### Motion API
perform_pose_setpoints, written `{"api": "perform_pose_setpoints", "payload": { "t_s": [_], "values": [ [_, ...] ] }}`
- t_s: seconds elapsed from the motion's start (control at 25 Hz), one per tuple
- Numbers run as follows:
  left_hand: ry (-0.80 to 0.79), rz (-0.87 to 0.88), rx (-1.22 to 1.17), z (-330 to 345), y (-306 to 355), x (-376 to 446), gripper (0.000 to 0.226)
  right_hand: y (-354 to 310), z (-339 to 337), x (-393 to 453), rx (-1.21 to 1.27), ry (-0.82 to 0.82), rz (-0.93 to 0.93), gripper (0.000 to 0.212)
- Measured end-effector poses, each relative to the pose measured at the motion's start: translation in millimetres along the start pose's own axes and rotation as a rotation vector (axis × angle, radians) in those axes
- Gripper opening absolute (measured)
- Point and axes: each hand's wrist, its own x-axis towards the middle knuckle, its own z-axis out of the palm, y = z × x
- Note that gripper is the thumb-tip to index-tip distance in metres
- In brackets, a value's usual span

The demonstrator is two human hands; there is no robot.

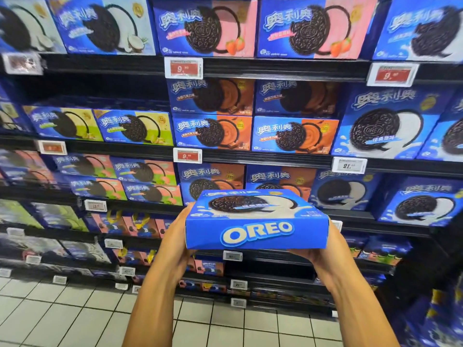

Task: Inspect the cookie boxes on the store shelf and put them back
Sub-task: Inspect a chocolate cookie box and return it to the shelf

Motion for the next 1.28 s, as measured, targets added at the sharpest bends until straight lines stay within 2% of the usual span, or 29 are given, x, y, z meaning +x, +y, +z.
{"api": "perform_pose_setpoints", "payload": {
  "t_s": [0.12, 0.24, 0.28, 0.44, 0.68, 0.88, 1.0, 1.12, 1.16, 1.2, 1.28],
  "values": [
    [-0.028, 0.017, -0.026, 1.1, -0.5, -1.4, 0.020, -0.6, -1.0, 2.2, 0.002, -0.020, -0.026, 0.032],
    [-0.066, 0.021, -0.111, 0.2, -0.8, 0.5, 0.045, 1.7, -4.2, 6.7, 0.099, -0.034, 0.007, 0.032],
    [-0.088, 0.023, -0.132, -1.2, -1.4, 2.5, 0.047, 3.0, -5.9, 8.2, 0.131, -0.024, 0.016, 0.032],
    [-0.148, 0.023, -0.183, -5.8, -5.4, 6.9, 0.036, 2.1, -5.9, 9.8, 0.108, -0.051, -0.040, 0.027],
    [-0.159, 0.008, -0.253, -11.9, -10.6, 11.1, 0.036, 5.4, -8.7, 9.5, 0.023, -0.135, -0.178, 0.043],
    [-0.176, 0.076, -0.060, -20.9, -10.2, 15.9, 0.037, 14.5, -11.0, 14.7, -0.096, -0.141, -0.212, 0.047],
    [-0.222, 0.136, -0.001, -26.2, -8.5, 17.2, 0.039, 20.8, -13.2, 16.6, -0.234, -0.190, -0.272, 0.059],
    [-0.296, 0.223, 0.153, -30.8, -4.1, 14.5, 0.075, 23.7, -11.8, 17.3, -0.364, -0.209, -0.357, 0.064],
    [-0.313, 0.248, 0.214, -30.9, -3.3, 12.9, 0.081, 23.2, -10.8, 17.9, -0.380, -0.197, -0.380, 0.064],
    [-0.312, 0.282, 0.273, -30.2, -3.0, 11.4, 0.080, 22.1, -10.0, 18.0, -0.390, -0.182, -0.400, 0.064],
    [-0.265, 0.355, 0.383, -25.1, -0.3, 8.4, 0.057, 18.5, -7.2, 17.8, -0.418, -0.148, -0.445, 0.060]
  ]
}}
